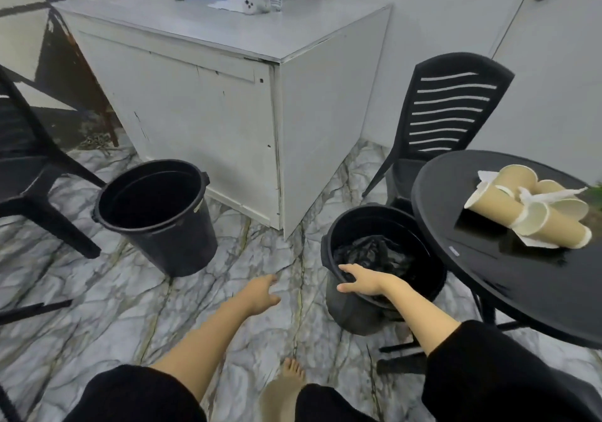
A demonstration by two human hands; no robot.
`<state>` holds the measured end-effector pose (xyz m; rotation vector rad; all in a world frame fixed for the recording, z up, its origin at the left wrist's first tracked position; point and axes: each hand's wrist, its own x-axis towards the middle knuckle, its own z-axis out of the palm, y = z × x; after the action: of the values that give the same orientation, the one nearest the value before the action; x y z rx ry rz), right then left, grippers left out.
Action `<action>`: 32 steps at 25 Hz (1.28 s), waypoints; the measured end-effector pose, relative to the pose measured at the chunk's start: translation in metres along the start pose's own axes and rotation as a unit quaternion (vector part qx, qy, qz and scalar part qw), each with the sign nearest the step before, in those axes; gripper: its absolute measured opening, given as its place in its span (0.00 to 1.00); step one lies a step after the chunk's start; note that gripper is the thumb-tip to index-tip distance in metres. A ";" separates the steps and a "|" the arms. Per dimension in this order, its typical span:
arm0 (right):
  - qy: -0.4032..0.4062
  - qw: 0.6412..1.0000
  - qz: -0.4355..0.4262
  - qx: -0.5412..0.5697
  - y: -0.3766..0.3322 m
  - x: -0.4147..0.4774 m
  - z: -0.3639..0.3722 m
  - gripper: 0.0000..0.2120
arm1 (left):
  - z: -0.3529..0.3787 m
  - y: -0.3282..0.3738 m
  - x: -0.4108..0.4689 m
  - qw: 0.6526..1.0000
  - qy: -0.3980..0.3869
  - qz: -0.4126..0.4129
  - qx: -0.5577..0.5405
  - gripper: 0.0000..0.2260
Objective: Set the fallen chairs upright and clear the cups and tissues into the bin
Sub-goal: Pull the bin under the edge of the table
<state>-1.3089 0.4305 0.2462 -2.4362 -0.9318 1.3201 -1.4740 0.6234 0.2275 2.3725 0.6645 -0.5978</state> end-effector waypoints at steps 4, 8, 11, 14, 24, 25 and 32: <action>0.049 0.998 0.005 0.048 -0.005 0.050 -0.072 0.33 | -0.071 0.032 0.083 0.997 -0.027 0.054 0.054 0.25; 0.120 0.987 0.042 0.101 0.010 0.074 -0.131 0.32 | -0.127 0.078 0.166 0.987 -0.043 0.129 0.087 0.25; 0.181 0.970 0.076 0.140 0.027 0.086 -0.163 0.31 | -0.151 0.121 0.226 0.973 -0.069 0.192 0.112 0.25; 0.245 0.944 0.125 0.181 0.041 0.094 -0.189 0.30 | -0.170 0.168 0.284 0.947 -0.112 0.268 0.138 0.24; 0.444 0.787 0.287 0.318 0.051 0.082 -0.235 0.26 | -0.202 0.307 0.388 0.806 -0.212 0.490 0.254 0.23; 0.453 0.776 0.298 0.323 0.055 0.079 -0.236 0.26 | -0.199 0.320 0.390 0.794 -0.223 0.503 0.258 0.23; 0.541 0.691 0.346 0.332 0.102 0.058 -0.260 0.25 | -0.159 0.421 0.403 0.737 -0.282 0.573 0.220 0.23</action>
<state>-1.0306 0.4151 0.3087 -2.2845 0.7084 0.0137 -0.8778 0.5585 0.2970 2.2207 -1.2743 -0.8327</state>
